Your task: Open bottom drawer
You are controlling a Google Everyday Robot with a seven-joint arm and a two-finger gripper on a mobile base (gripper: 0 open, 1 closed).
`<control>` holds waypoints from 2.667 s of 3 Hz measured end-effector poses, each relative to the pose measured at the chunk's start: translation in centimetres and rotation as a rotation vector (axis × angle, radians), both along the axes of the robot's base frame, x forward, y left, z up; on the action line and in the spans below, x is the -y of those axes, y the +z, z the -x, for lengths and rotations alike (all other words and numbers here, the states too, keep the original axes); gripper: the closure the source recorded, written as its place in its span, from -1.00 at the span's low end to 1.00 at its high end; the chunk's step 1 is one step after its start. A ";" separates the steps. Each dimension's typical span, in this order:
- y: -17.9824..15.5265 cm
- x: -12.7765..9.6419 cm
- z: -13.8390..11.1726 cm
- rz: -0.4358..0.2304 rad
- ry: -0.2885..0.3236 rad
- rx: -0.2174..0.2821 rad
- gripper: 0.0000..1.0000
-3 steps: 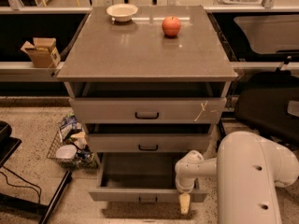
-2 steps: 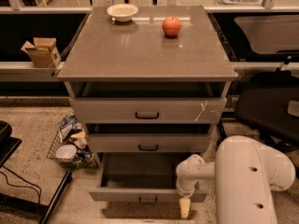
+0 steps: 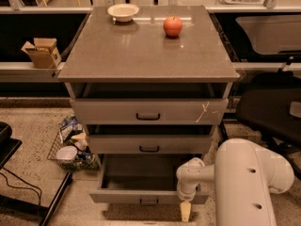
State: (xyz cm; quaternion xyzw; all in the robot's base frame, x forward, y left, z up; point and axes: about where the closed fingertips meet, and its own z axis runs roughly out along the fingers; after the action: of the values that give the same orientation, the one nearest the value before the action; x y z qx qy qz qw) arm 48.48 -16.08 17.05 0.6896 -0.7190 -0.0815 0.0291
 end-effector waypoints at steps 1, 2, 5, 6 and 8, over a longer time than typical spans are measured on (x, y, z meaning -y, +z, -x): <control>-1.3 0.1 3.5 -0.004 -0.024 -0.090 -0.64; -1.1 0.2 4.5 -0.006 -0.039 -0.114 -0.17; -0.1 0.4 6.5 0.004 -0.047 -0.145 1.00; 0.2 0.9 9.2 0.008 -0.049 -0.215 1.00; 0.2 1.0 10.6 0.007 -0.044 -0.260 1.00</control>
Offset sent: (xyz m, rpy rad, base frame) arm -0.1285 -0.0006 0.0125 -0.0038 0.2470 -0.0627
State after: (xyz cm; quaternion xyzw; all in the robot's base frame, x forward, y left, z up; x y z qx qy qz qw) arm 37.86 -17.06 17.20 0.6573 -0.7243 -0.1684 0.1225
